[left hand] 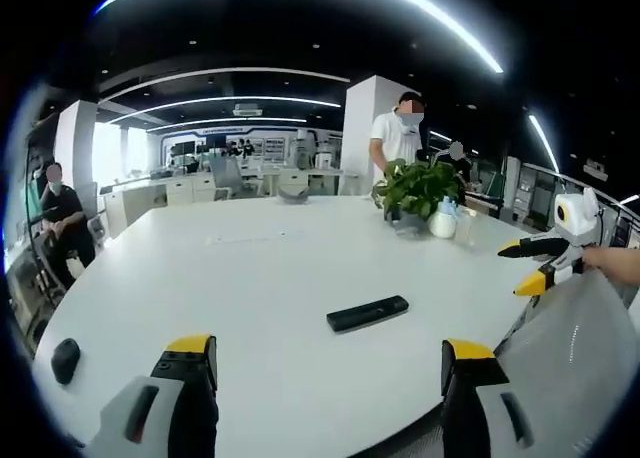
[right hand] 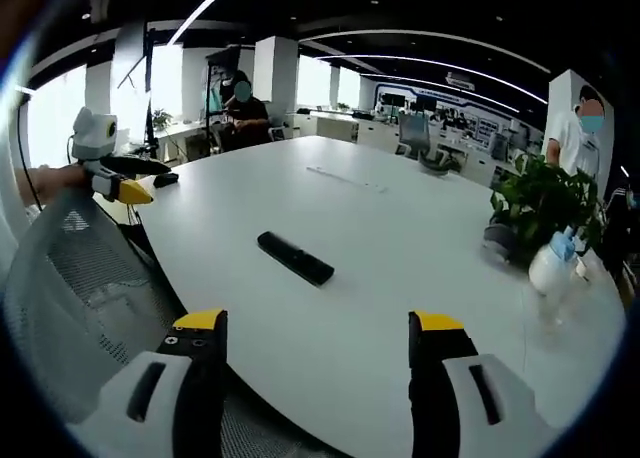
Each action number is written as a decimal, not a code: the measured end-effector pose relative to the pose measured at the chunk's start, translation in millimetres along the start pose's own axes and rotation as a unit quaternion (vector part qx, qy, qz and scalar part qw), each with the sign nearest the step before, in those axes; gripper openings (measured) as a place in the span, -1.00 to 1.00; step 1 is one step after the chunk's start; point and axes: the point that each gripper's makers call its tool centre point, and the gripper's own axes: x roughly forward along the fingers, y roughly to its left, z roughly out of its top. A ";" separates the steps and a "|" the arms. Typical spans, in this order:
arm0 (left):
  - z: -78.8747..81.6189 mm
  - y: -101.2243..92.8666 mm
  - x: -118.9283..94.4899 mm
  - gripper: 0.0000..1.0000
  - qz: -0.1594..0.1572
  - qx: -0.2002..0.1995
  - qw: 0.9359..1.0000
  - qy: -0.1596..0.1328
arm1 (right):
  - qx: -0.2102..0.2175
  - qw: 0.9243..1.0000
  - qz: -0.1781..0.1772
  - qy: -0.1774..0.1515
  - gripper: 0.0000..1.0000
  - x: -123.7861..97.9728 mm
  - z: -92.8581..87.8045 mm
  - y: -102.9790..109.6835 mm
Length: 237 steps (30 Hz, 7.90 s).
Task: Press the specified remote control buttons in sequence, fully releasing each button before pressing the next.
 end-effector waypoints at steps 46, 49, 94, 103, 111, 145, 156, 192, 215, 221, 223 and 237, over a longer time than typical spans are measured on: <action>-4.1 0.0 12.1 0.79 -0.012 0.052 0.998 0.028 | -0.011 0.999 -0.035 -0.003 0.29 1.6 0.4 -23.2; -1.6 4.7 10.6 0.80 0.006 0.061 0.998 0.023 | -0.008 0.999 -0.033 -0.010 0.25 1.3 2.9 -21.7; -2.3 -23.6 22.0 0.84 -0.073 0.124 0.987 0.074 | -0.011 0.999 -0.026 -0.023 0.03 -1.7 11.2 -19.7; -1.9 -29.4 38.1 0.83 -0.086 0.154 0.981 0.084 | -0.008 0.999 -0.028 -0.016 0.02 -0.9 8.5 -21.5; -5.1 -27.7 36.5 0.83 -0.096 0.137 0.982 0.086 | -0.002 1.000 -0.024 0.000 0.02 2.6 1.8 -21.4; 27.5 -46.4 98.2 0.84 -0.184 0.218 0.951 0.120 | -0.013 0.999 -0.040 -0.004 -0.02 -0.8 2.3 -27.2; 14.3 -62.0 113.2 0.84 -0.209 0.236 0.939 0.139 | -0.012 0.999 -0.045 -0.002 -0.04 -1.3 0.8 -29.5; -3.7 -59.7 144.6 0.85 -0.238 0.298 0.906 0.185 | -0.026 0.998 -0.049 0.008 -0.05 -0.4 -2.4 -31.1; -11.3 -66.0 162.8 0.81 -0.259 0.314 0.890 0.205 | -0.026 0.998 -0.047 0.017 -0.07 0.4 -5.7 -31.0; -13.4 -61.7 175.9 0.81 -0.264 0.319 0.883 0.222 | -0.027 0.999 -0.042 0.021 -0.07 1.4 -6.6 -29.4; -11.4 -61.8 181.0 0.81 -0.266 0.313 0.884 0.222 | -0.030 0.998 -0.041 0.023 -0.07 1.8 -7.2 -28.8; -28.2 -61.7 196.7 0.79 -0.273 0.336 0.866 0.249 | -0.020 0.998 -0.051 0.017 -0.07 0.3 -6.2 -33.4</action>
